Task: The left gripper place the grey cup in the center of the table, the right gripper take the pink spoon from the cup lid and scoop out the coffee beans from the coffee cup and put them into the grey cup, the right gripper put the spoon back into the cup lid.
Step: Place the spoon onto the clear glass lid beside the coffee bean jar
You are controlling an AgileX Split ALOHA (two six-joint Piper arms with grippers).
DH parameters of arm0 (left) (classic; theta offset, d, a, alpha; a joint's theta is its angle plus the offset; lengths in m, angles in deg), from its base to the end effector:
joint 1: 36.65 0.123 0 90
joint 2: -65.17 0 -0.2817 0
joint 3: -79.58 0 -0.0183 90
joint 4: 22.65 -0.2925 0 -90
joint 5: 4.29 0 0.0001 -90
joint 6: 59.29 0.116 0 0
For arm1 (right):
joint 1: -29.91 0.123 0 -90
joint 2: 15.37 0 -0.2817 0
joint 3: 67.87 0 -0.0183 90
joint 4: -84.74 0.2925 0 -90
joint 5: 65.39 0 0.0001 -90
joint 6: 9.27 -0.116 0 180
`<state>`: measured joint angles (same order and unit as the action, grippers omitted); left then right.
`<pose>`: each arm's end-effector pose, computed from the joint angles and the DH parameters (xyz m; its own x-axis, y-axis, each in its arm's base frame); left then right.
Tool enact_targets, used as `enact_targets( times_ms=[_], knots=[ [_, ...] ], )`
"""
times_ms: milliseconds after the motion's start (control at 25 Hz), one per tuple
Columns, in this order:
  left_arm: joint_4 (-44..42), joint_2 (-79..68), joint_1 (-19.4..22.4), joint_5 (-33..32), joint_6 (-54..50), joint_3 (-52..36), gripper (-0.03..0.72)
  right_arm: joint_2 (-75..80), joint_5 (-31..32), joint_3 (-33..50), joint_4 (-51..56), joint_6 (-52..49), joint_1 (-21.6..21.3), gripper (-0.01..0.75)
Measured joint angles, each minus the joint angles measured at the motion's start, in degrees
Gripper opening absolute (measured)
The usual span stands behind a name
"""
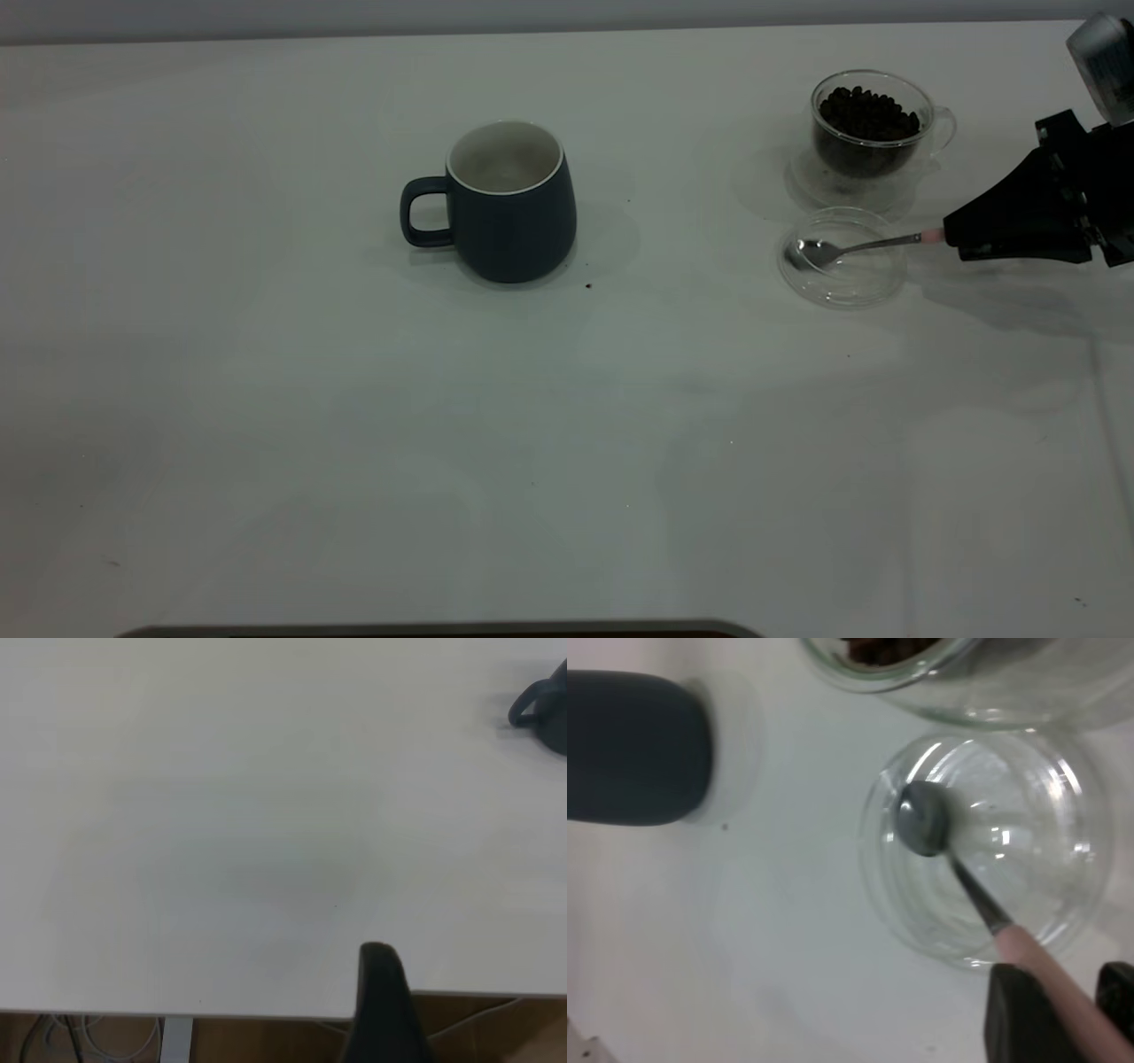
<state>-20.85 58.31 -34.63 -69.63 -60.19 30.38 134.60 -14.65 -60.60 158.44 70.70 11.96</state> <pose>0.0518 -0.0015 0.2747 -0.5200 -0.0472 -0.8529 -0.0259 0.9989 -0.0395 0.3872 -0.0347 -0.0760 -0.9585 0.1312 -0.2533 -0.0880 0.7086 0.7001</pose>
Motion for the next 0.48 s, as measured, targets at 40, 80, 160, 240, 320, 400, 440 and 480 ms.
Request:
enact_targets(
  times_ms=[40,80,160,240,320,400,440,480],
  knots=[
    [0.0,0.0,0.0,0.0,0.0,0.0,0.567,0.0,-0.5,0.0,0.0,0.2,0.0,0.279],
    [0.0,0.0,0.0,0.0,0.0,0.0,0.567,0.0,-1.0,0.0,0.0,0.3,0.0,0.305],
    [0.0,0.0,0.0,0.0,0.0,0.0,0.567,0.0,-1.6,0.0,0.0,0.7,0.0,0.339],
    [0.0,0.0,0.0,0.0,0.0,0.0,0.567,0.0,-1.8,0.0,0.0,0.9,0.0,0.358],
    [0.0,0.0,0.0,0.0,0.0,0.0,0.567,0.0,-2.2,0.0,0.1,1.1,0.0,0.372],
    [0.0,0.0,0.0,0.0,0.0,0.0,0.567,0.0,-3.3,0.0,0.7,1.2,0.0,0.392],
    [0.0,0.0,0.0,0.0,0.0,0.0,0.567,0.0,-4.0,0.0,1.1,1.2,0.0,0.409],
    [0.0,0.0,0.0,0.0,0.0,0.0,0.567,0.0,-4.4,0.0,1.5,1.2,0.0,0.428]
  ],
)
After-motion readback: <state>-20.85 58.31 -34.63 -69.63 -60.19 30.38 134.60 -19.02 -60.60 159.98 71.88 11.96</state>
